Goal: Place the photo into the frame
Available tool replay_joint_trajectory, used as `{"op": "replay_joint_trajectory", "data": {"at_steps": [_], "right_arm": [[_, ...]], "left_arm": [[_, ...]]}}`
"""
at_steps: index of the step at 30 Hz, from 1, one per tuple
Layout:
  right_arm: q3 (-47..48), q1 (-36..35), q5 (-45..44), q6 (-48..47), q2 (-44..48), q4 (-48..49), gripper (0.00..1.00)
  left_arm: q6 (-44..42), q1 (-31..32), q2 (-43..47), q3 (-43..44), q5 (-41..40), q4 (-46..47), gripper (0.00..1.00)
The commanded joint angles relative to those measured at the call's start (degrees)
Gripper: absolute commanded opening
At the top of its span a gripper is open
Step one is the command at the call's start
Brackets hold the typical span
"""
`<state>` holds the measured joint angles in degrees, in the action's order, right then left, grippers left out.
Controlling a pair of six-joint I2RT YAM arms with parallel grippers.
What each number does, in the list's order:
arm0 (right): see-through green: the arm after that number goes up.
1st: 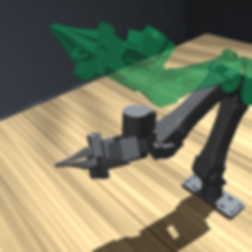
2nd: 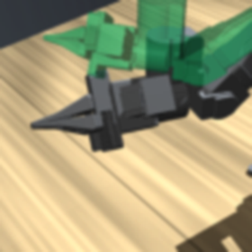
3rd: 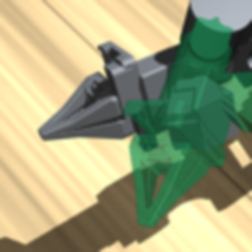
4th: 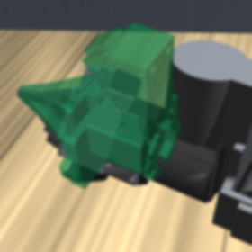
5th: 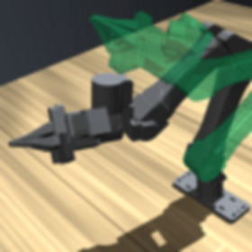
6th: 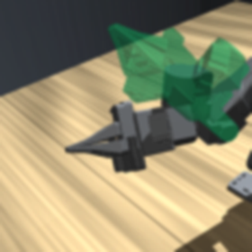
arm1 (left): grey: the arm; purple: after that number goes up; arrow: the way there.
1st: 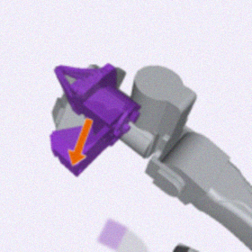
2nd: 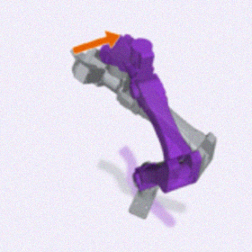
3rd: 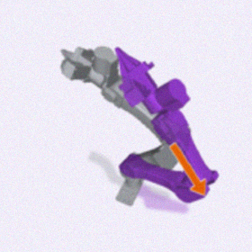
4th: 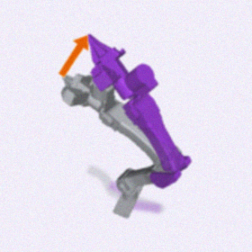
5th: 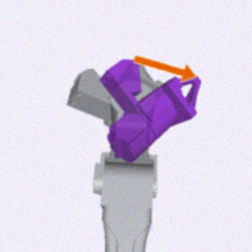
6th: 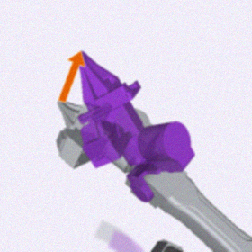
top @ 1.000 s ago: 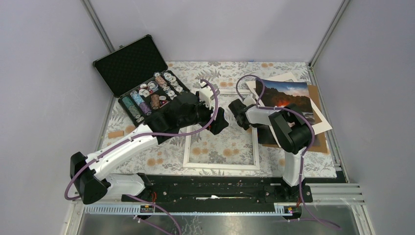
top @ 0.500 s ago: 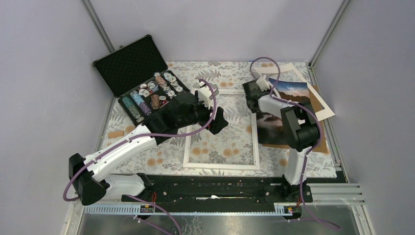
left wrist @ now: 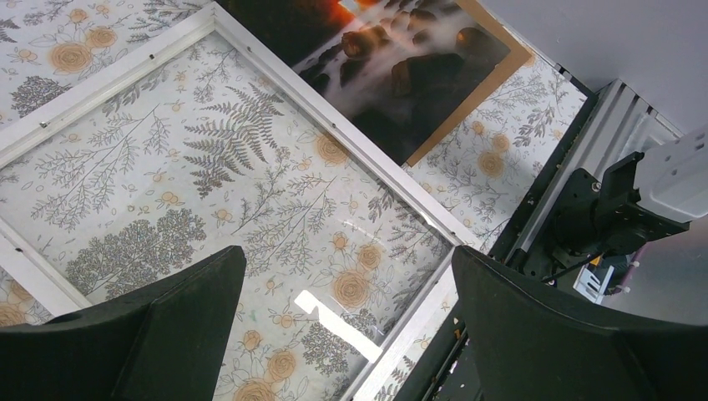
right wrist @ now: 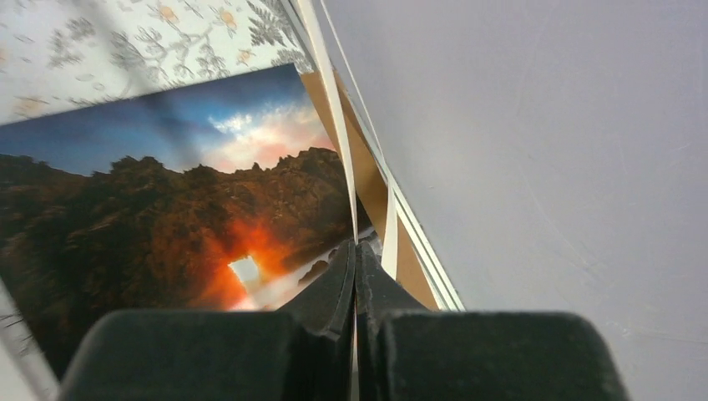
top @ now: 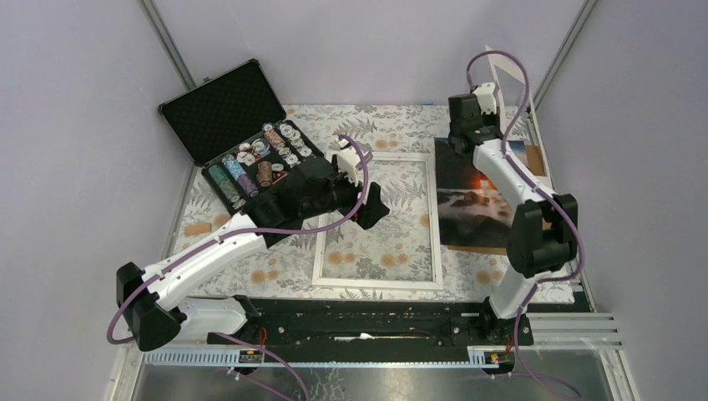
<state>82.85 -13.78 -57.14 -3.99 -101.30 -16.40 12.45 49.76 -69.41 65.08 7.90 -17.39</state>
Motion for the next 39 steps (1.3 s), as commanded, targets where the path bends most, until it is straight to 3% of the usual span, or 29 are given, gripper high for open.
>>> {"op": "replay_joint_trajectory", "data": {"at_steps": [1, 6, 13, 21, 24, 27, 33, 39], "right_arm": [[4.5, -1.2, 5.3, 7.7, 7.9, -12.4, 0.00], [4.1, -2.8, 11.9, 10.7, 16.3, -21.2, 0.00], [6.0, -3.0, 40.0, 14.5, 26.6, -27.5, 0.00], [12.7, -2.9, 71.0, 21.7, 29.9, -30.6, 0.00], [15.6, -3.0, 81.2, 24.4, 30.1, -29.9, 0.00], [12.7, -3.0, 92.2, 30.4, 32.4, -22.1, 0.00], [-3.7, -1.9, 106.3, 46.4, 34.2, -1.3, 0.00], [-27.6, 8.5, 115.5, 59.4, 33.8, 20.1, 0.00]], "left_arm": [[-0.3, -0.3, 1.8, 0.1, 0.3, 2.7, 0.99], [-0.2, -0.5, 1.4, 0.1, 0.5, 2.6, 0.99], [0.5, -2.8, 1.7, -0.3, -2.0, 2.9, 0.99], [5.1, -18.7, 7.2, -2.1, 1.1, 6.3, 0.99], [3.9, -19.4, 7.9, -1.7, -2.9, 4.9, 0.99], [3.3, -19.5, 8.5, -2.0, -5.8, 4.8, 0.99], [3.0, -19.5, 10.0, -3.0, -7.7, 5.6, 0.99], [2.5, -19.5, 11.1, -3.4, -10.2, 5.8, 0.99]]}}
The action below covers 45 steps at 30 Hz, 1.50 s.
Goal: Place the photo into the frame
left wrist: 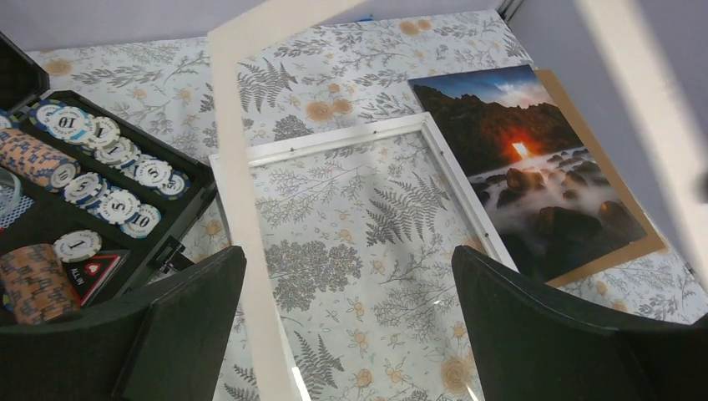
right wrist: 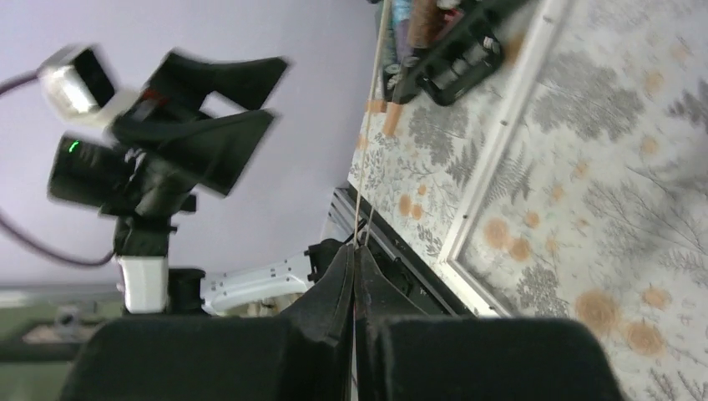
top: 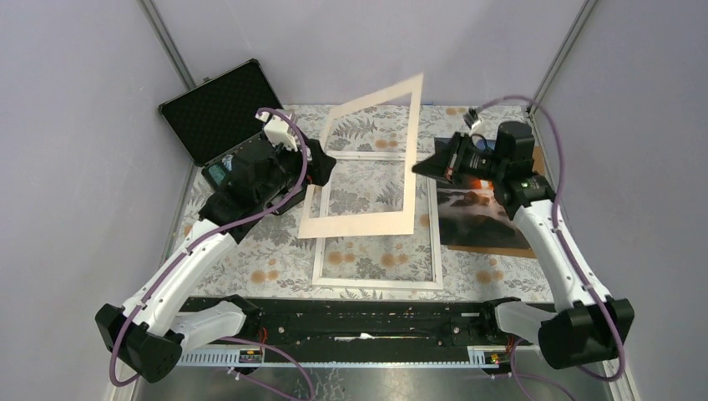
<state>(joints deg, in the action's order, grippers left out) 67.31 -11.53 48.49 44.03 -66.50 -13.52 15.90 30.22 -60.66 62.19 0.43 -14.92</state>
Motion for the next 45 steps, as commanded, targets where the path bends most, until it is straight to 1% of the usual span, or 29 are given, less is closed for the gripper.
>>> {"op": "replay_joint_trajectory", "data": {"at_steps": [1, 3, 4, 5, 7, 8, 10, 12, 16, 20, 23, 24, 28, 30, 36, 42, 45], "right_arm": [[-16.7, 7.6, 10.8, 12.5, -1.7, 19.8, 0.00], [-23.9, 10.3, 12.5, 12.3, -4.0, 23.3, 0.00], [-26.4, 11.1, 13.3, 10.9, -5.2, 23.6, 0.00], [-28.6, 13.5, 13.7, 9.4, -6.4, 23.6, 0.00], [-31.8, 15.4, 13.2, 5.6, -8.0, 22.6, 0.00], [-32.1, 15.6, 12.2, 2.5, -9.2, 19.5, 0.00], [-30.5, 15.6, 10.6, -5.9, -12.6, 10.0, 0.00], [-29.3, 15.6, 7.2, -10.4, -13.2, 4.7, 0.00], [-27.1, 15.6, 2.9, -14.9, -12.8, -1.6, 0.00], [-25.1, 15.6, 0.4, -18.4, -12.8, -6.8, 0.00], [-21.4, 15.6, -5.3, -22.7, -11.9, -13.9, 0.00], [-20.5, 15.6, -6.0, -23.4, -11.5, -15.0, 0.00], [-18.3, 15.5, -4.7, -24.8, -12.2, -16.4, 0.00], [-18.3, 15.3, -4.5, -24.7, -12.8, -15.5, 0.00], [-17.6, 9.7, -3.3, -25.7, -15.6, -15.3, 0.00], [-18.0, 8.7, -2.5, -24.8, -16.1, -13.6, 0.00], [-19.6, 8.4, -2.2, -23.4, -16.9, -9.8, 0.00]], "left_arm": [[-1.0, 0.0, 2.4, -0.5, -2.7, 3.3, 0.99], [-0.9, 0.1, 2.2, -0.4, -2.1, 3.3, 0.99], [-0.9, 0.1, 2.2, -0.5, -1.9, 3.4, 0.99], [-0.9, 0.1, 2.0, -0.6, -1.7, 3.4, 0.99], [-0.7, 0.1, 1.6, -0.5, -1.3, 3.4, 0.99], [-0.6, 0.1, 1.5, -0.5, -1.0, 3.4, 0.99], [-0.4, 0.1, 1.1, -0.6, -0.7, 3.6, 0.99], [-0.1, 0.1, 0.8, -0.6, 0.7, 3.7, 0.99], [0.0, 0.1, 0.7, -0.6, 1.2, 3.7, 0.99], [0.2, 0.2, 0.7, -0.7, 1.5, 3.9, 0.99], [0.2, 0.5, 0.7, -0.7, 1.9, 4.0, 0.99], [0.2, 0.6, 0.6, -0.7, 2.0, 4.0, 0.99], [0.5, 0.6, 0.4, -0.7, 3.0, 4.1, 0.99], [0.6, 0.6, 0.3, -0.9, 3.2, 4.3, 0.99], [0.8, 0.7, 0.0, -1.0, 3.6, 4.4, 0.99], [1.0, 0.7, 0.0, -1.1, 4.3, 4.7, 0.99], [1.1, 0.7, 0.0, -1.0, 4.4, 4.7, 0.99]]}}
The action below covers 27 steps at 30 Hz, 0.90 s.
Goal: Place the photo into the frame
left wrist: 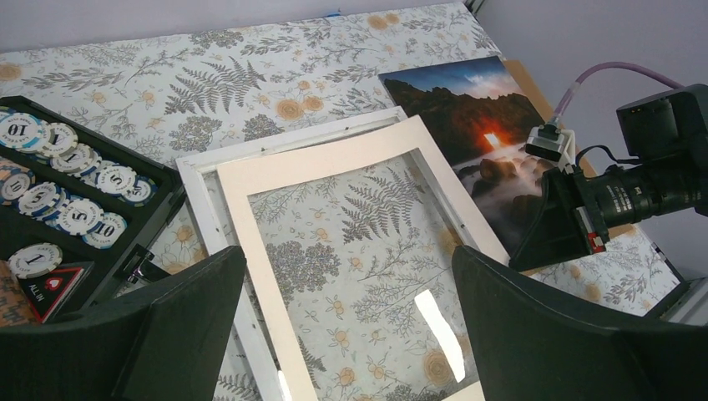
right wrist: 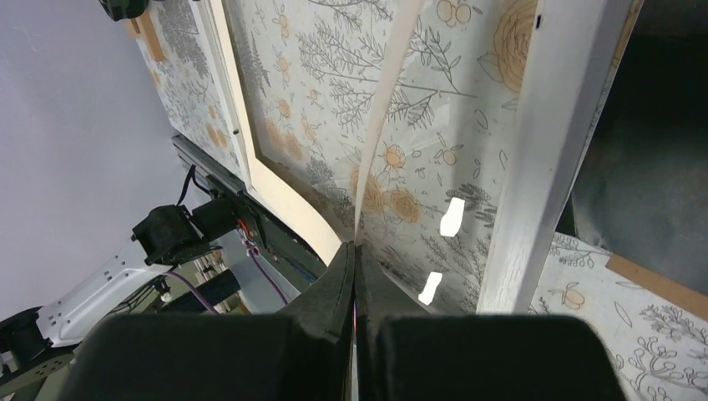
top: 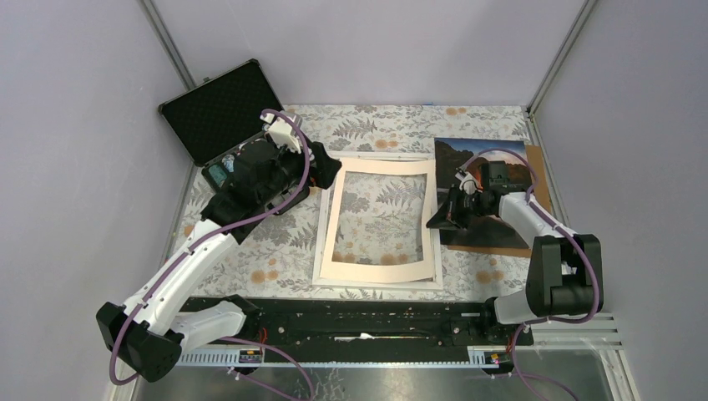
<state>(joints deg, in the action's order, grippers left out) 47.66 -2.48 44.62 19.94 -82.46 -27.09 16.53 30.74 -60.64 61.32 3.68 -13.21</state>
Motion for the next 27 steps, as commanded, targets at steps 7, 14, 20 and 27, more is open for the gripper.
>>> {"op": "replay_joint_trajectory", "data": {"at_steps": [7, 14, 20, 27], "right_arm": [[0.6, -0.8, -4.9, 0.5, -3.3, 7.5, 0.13], [0.0, -0.8, -5.6, 1.2, -5.5, 11.5, 0.17], [-0.2, -1.6, -8.6, 0.5, -5.3, 10.4, 0.26], [4.0, -2.1, -20.4, -1.4, -1.3, 1.1, 0.68]], "left_arm": [[0.5, 0.3, -0.3, -0.4, 1.4, 3.2, 0.99], [0.7, 0.3, -0.4, -0.3, 1.9, 3.2, 0.99], [0.7, 0.4, -0.4, -0.3, 1.9, 3.2, 0.99], [0.7, 0.3, -0.3, -0.2, 2.6, 3.2, 0.99]]}}
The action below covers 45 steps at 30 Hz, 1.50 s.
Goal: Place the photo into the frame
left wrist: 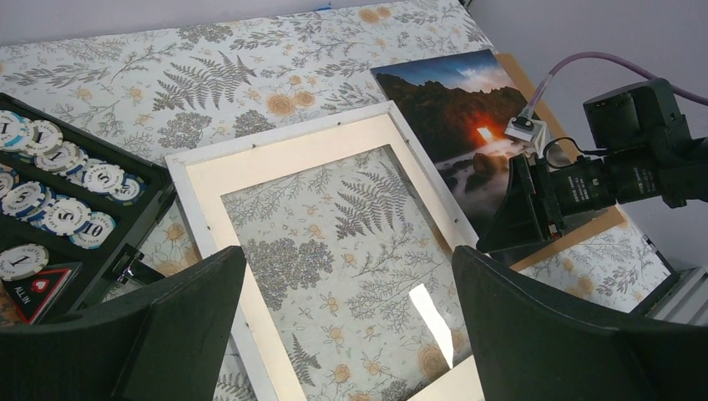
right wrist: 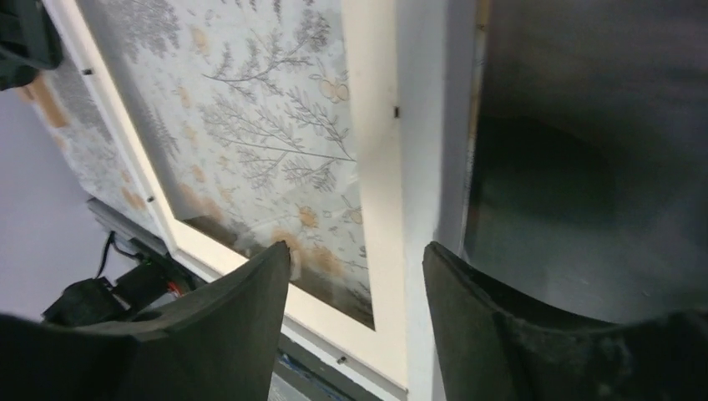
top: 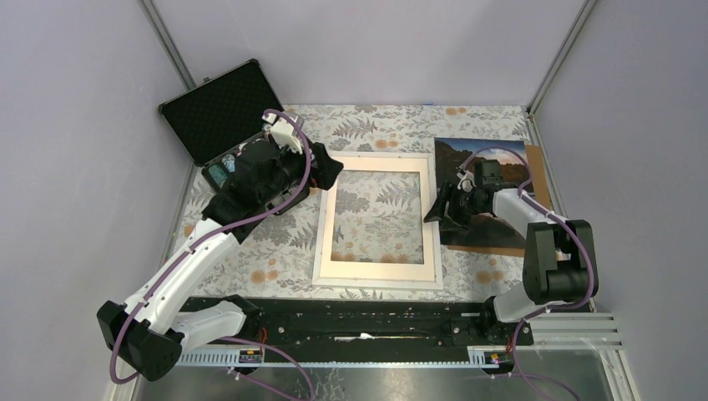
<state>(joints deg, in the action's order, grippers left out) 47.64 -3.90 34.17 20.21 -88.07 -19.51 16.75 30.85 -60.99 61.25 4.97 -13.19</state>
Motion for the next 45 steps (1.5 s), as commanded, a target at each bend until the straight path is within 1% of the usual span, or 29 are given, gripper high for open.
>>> {"op": "replay_joint_trajectory", "data": {"at_steps": [1, 3, 5, 6, 8, 13, 14, 15, 17, 19, 22, 25, 28, 30, 31, 32, 34, 37, 39, 40, 43, 45], "right_arm": [[4.9, -0.8, -12.5, -1.6, 5.3, -8.4, 0.71], [6.6, -0.8, -18.4, -0.9, 7.4, -10.2, 0.76], [7.1, -0.8, -21.0, -0.4, 9.2, -10.1, 0.81], [7.1, -0.8, -21.3, -0.1, 9.6, -9.7, 0.81], [6.3, -0.9, -20.6, 0.8, 10.2, -7.9, 0.82], [4.7, -2.7, -13.3, 4.2, 8.5, -2.6, 0.83], [4.4, -2.7, -13.7, 5.0, 8.5, -1.3, 0.84], [4.6, -2.6, -15.8, 5.2, 8.4, -0.7, 0.89], [5.7, -1.7, -22.0, 5.1, 7.9, -0.4, 0.98], [5.7, 2.7, -24.8, 5.9, 7.2, 0.5, 1.00], [3.8, 11.9, -22.7, 8.8, 6.2, 4.6, 1.00], [2.3, 17.4, -22.4, 10.4, 6.4, 6.9, 1.00], [0.0, 19.3, -20.3, 11.0, 8.4, 8.0, 1.00], [-3.2, 19.3, -15.6, 11.9, 10.5, 10.0, 1.00], [-5.4, 19.2, -14.7, 12.1, 11.5, 10.5, 1.00], [-6.2, 19.2, -15.8, 11.9, 12.8, 9.6, 1.00], [-8.1, 19.2, -20.8, 11.6, 15.4, 7.4, 1.00], [-7.9, 19.5, -30.9, 11.5, 17.5, 4.6, 1.00], [-7.3, 21.3, -38.4, 12.6, 18.3, 3.8, 1.00], [-7.3, 23.0, -40.1, 13.8, 18.4, 4.1, 1.00], [-8.3, 30.8, -38.9, 17.2, 18.4, 5.4, 0.99], [-10.5, 35.3, -37.2, 18.5, 19.9, 8.2, 0.99]], "left_arm": [[0.5, 0.3, 0.1, -0.2, 1.2, 3.1, 0.99], [0.5, 0.2, -0.1, -0.1, 0.9, 3.1, 0.99], [0.5, 0.3, -0.2, -0.2, 1.1, 3.1, 0.99], [0.6, 0.3, -0.2, -0.1, 1.3, 3.1, 0.99], [0.7, 0.3, -0.1, 0.1, 2.0, 3.0, 0.99], [0.7, 0.5, -0.4, -0.3, 1.2, 3.1, 0.99], [0.8, 0.5, -0.7, 0.1, 1.7, 2.8, 0.99], [1.0, 0.5, -0.9, 0.3, 2.6, 2.6, 0.99], [1.3, 0.6, -0.5, -0.2, 3.9, 3.5, 0.99], [1.3, 1.0, -0.6, -0.8, 3.3, 4.2, 0.99], [1.2, 1.2, -2.0, 0.3, 3.7, 2.6, 0.99], [1.2, 2.1, -2.2, -0.1, 4.4, 3.4, 0.99], [1.0, 2.7, -2.9, 0.2, 4.0, 2.7, 0.99], [1.3, 2.7, -3.1, 0.5, 5.1, 2.7, 0.99], [1.5, 2.8, -3.0, 0.3, 5.6, 3.2, 0.99], [1.6, 2.9, -3.0, -0.1, 5.7, 3.6, 0.99], [1.9, 3.0, -3.5, 0.0, 5.8, 3.4, 0.99], [2.3, 3.0, -3.6, 0.0, 7.1, 3.8, 0.99], [2.7, 3.1, -3.6, -0.6, 7.2, 4.6, 0.99], [2.7, 3.2, -3.9, -0.7, 7.1, 4.5, 0.99], [2.6, 3.5, -4.7, -0.3, 6.2, 3.7, 0.99], [2.1, 4.0, -4.5, -0.6, 5.0, 3.7, 0.99]]}}
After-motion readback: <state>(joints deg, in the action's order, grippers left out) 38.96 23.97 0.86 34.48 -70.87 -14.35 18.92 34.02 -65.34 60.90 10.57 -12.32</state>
